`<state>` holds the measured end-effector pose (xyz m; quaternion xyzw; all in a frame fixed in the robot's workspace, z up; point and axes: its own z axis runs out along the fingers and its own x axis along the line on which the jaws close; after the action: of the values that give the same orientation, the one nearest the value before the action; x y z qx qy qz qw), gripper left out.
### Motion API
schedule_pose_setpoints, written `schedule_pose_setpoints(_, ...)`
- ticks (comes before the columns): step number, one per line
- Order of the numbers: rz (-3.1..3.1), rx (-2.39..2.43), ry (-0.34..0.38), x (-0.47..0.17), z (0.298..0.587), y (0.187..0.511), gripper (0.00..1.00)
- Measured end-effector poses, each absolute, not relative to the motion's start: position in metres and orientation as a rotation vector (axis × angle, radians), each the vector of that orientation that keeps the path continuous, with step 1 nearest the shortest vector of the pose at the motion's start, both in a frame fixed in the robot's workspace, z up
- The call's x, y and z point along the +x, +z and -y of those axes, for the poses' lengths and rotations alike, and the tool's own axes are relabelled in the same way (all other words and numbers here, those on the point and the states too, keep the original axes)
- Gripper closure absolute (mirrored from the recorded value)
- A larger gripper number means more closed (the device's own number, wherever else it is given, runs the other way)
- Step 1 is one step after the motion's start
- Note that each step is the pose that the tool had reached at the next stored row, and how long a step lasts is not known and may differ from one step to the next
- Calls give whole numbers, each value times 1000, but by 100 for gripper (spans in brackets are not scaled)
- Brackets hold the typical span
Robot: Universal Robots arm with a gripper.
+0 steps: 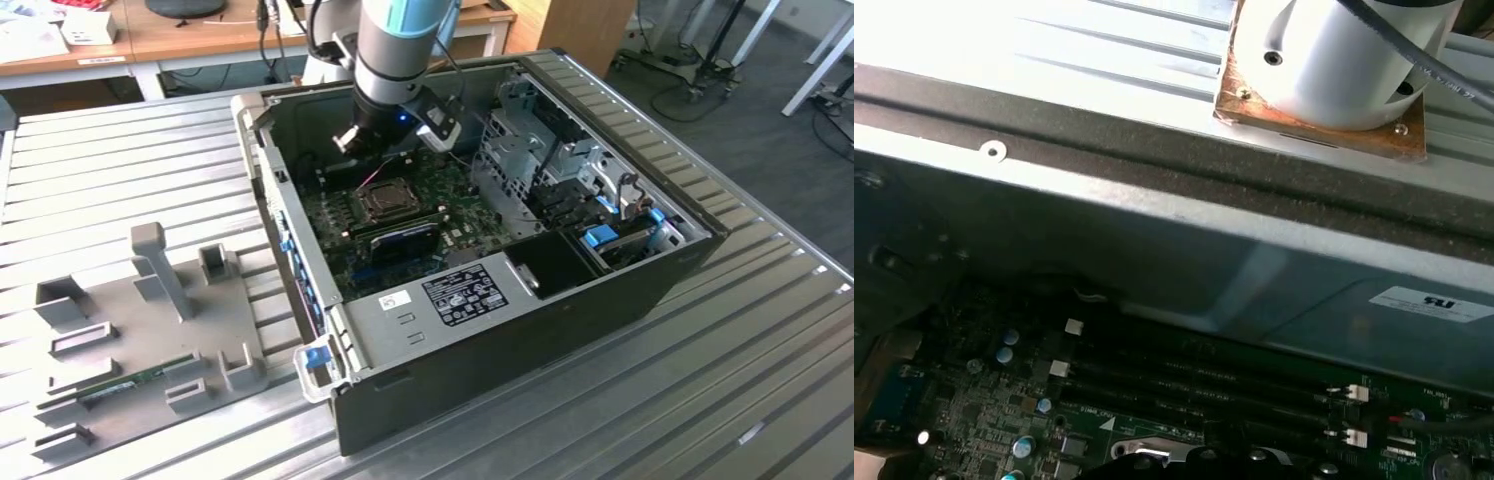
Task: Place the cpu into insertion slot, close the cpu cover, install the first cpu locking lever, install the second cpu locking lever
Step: 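Install the first cpu locking lever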
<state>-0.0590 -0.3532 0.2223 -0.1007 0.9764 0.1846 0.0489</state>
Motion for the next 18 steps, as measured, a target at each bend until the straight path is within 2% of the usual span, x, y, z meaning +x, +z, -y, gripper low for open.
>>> schedule_pose_setpoints(18, -2976, -307, 562, -58, 355, 213, 90)
